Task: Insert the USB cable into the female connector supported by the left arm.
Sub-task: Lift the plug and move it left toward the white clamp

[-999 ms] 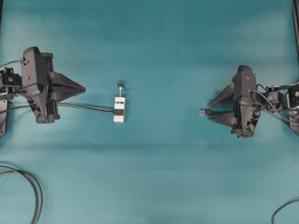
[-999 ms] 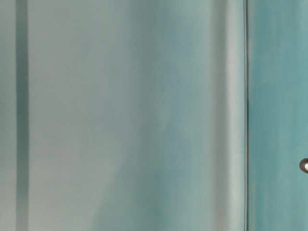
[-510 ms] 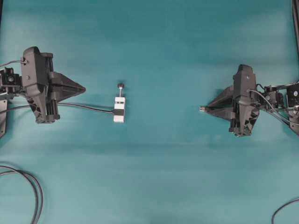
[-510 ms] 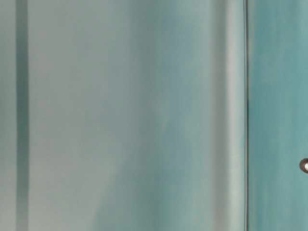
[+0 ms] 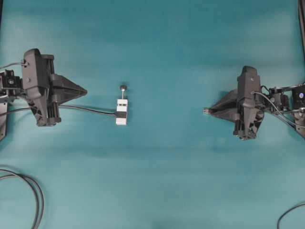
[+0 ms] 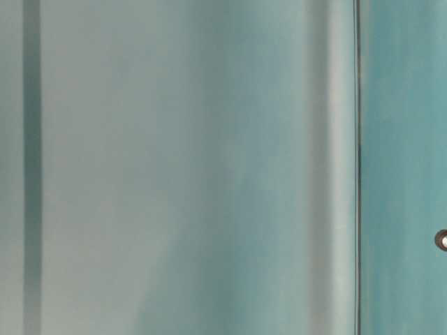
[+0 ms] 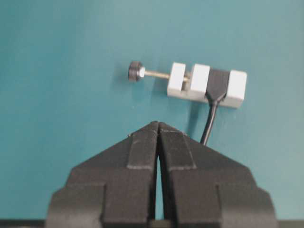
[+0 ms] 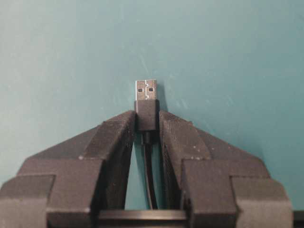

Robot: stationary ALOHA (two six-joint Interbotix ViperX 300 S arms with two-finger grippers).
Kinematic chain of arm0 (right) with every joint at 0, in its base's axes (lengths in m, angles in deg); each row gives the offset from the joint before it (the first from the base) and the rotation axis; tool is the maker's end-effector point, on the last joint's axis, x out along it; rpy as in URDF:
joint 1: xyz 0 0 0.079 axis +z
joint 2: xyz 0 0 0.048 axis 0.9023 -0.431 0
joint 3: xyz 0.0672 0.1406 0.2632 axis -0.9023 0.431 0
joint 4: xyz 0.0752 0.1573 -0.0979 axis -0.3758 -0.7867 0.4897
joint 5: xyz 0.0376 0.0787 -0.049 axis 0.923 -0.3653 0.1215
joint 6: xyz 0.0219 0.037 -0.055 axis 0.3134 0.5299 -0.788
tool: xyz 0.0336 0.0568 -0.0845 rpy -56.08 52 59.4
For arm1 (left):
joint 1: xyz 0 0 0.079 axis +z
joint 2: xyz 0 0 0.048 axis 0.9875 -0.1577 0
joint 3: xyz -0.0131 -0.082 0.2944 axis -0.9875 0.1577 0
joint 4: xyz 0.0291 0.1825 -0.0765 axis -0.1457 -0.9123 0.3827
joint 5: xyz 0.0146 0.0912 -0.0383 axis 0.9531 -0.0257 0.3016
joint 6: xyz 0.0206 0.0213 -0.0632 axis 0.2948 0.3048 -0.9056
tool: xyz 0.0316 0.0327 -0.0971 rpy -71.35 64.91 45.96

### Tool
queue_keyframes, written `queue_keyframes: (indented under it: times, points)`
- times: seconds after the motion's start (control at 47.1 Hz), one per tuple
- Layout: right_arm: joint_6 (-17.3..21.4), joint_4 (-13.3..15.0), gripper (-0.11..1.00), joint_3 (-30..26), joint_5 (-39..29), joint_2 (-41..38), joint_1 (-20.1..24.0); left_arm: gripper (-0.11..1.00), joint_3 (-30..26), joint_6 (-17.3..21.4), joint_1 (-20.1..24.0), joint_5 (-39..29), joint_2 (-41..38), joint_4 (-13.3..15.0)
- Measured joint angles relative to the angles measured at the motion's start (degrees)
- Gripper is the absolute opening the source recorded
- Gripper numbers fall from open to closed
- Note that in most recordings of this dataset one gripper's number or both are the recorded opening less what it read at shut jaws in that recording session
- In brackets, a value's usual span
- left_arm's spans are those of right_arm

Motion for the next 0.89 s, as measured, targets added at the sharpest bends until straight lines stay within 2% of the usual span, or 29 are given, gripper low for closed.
queue_keyframes:
  times: [0.149, 0.34, 0.51, 0.637, 0.829, 0.892]
  points:
    - [-0.09, 0.0, 0.21, -1.32, -0.26, 0.18, 0.09, 0.07, 1.67, 0.0, -0.88, 3.87, -2.46, 0.0]
    - [-0.09, 0.0, 0.21, -4.75, -3.87, -0.18, -0.09, 0.09, 2.9, 0.09, -4.83, 9.4, -6.86, -0.53]
    - [-0.18, 0.0, 0.21, -8.96, -8.0, -0.18, 0.0, 0.17, 2.9, 0.09, -7.65, 13.36, -10.72, -1.05]
    - [-0.18, 0.0, 0.21, -11.16, -9.14, -0.18, 0.0, 0.32, 2.99, 0.09, -8.53, 16.79, -12.48, -1.05]
    - [-0.18, 0.0, 0.21, -13.54, -9.32, -0.18, 0.09, 0.71, 3.43, 0.0, -8.53, 18.46, -14.33, -1.05]
    - [-0.09, 0.0, 0.21, -14.5, -9.67, -0.26, 0.09, 0.78, 3.43, 0.0, -8.53, 18.54, -15.03, -1.05]
